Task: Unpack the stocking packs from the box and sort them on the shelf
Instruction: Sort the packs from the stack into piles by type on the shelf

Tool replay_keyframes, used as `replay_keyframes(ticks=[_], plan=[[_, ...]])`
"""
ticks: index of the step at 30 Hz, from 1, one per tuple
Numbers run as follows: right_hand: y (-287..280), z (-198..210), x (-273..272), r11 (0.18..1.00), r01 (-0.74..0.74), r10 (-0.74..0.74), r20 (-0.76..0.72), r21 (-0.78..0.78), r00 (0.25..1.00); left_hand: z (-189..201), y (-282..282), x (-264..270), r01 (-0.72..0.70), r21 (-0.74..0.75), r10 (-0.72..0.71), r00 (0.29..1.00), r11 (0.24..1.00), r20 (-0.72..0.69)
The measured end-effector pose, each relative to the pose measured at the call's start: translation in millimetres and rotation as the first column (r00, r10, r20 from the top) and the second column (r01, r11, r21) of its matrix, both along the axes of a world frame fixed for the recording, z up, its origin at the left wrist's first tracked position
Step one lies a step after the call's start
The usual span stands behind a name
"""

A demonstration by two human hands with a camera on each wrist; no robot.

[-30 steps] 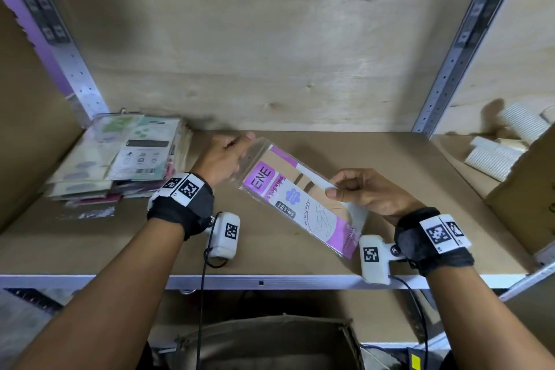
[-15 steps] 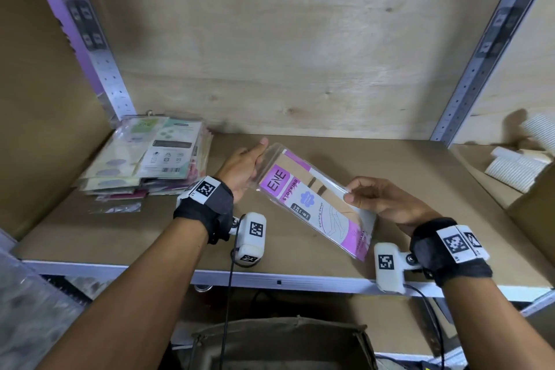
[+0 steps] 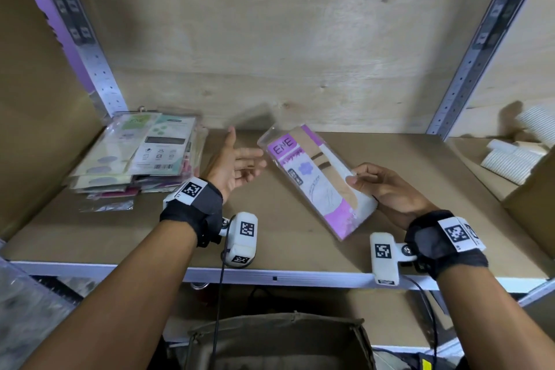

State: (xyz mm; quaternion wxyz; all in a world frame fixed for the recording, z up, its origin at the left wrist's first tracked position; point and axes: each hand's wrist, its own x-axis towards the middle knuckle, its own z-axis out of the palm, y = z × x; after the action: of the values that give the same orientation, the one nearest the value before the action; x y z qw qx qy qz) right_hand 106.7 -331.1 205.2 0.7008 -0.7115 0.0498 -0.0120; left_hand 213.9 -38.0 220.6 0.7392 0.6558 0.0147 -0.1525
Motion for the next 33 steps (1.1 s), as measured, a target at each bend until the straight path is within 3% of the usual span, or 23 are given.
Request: replay_keyframes(ticks=[3,7,9,14,17,20,24,33], plan=[[3,-3,5,0.992,0.077,-0.070,-0.063,0.099,0.996,-5,-12,-13,0.213,0.155,-0.209,0.977,0.965,-0.040],[13,-5,11,0.979,0.129,-0.114,-0.100,0.156,0.988,-6,-36,-36,0.467,0.130,-0.461,0.884,0.875,-0.073],[20,-5,13,0.976,0.155,-0.139,-0.110,0.155,0.984,-8,-46,-44,0.506,0.154,-0.510,0.860,0.849,-0.018],[21,-7,13,0.980,0.198,-0.194,-0.148,0.009,0.970,-11,-61,-47,0.315,0.343,-0.343,0.939,0.885,0.021],[19,-8,13,0.975,0.206,-0.217,-0.150,-0.084,0.965,-11,-66,-47,0.312,0.306,-0.325,0.946,0.899,-0.008],[14,-8,14,0.972,0.219,-0.229,-0.142,-0.080,0.963,-9,-71,-49,0.312,0.256,-0.321,0.947,0.915,-0.008],[8,-8,15,0.956,0.234,-0.261,-0.148,-0.177,0.954,-11,-77,-47,0.257,0.276,-0.270,0.963,0.926,0.009],[3,-7,20,0.877,0.179,-0.279,-0.169,-0.446,0.945,-1,-77,-35,0.248,0.499,-0.245,0.967,0.830,-0.073]])
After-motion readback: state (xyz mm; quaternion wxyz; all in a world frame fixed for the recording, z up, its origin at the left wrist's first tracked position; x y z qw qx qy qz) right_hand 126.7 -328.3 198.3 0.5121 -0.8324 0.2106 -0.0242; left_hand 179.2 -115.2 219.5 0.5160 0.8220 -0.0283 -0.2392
